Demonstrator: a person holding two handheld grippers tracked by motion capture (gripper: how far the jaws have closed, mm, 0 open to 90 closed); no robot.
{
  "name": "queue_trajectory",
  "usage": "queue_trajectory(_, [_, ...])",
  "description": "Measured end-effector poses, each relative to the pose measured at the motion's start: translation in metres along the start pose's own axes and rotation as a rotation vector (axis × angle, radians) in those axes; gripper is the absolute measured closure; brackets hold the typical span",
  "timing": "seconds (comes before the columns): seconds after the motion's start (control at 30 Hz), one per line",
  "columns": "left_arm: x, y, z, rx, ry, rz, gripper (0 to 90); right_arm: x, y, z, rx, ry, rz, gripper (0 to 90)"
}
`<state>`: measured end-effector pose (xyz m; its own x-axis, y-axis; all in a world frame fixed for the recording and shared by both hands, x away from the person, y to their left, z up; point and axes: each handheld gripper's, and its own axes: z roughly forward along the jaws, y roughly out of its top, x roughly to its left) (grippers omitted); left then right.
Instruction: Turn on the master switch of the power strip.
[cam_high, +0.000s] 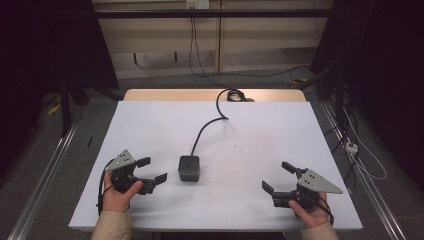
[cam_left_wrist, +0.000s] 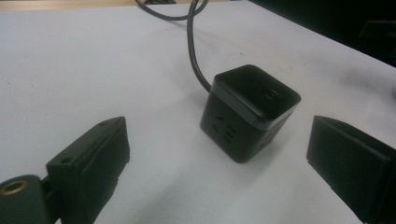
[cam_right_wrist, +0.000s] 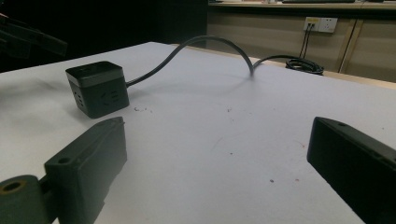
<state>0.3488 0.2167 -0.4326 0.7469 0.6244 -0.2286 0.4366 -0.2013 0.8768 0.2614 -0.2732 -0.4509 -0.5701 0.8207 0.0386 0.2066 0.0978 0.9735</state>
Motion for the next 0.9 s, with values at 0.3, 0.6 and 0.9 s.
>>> queue_trajectory(0.3, [0.005,-0.002,-0.004,-0.001,0.013,-0.008,5.7,0.000,0.000,0.000,0.000,0.000,0.000,4.3])
queue_trajectory(0.6, [0.010,-0.004,-0.007,-0.001,0.016,-0.012,5.7,0.000,0.000,0.000,-0.001,0.001,0.001,4.3])
queue_trajectory(0.9, [0.015,-0.007,-0.011,-0.003,0.029,-0.020,5.6,0.000,0.000,0.000,0.000,0.002,0.002,4.3])
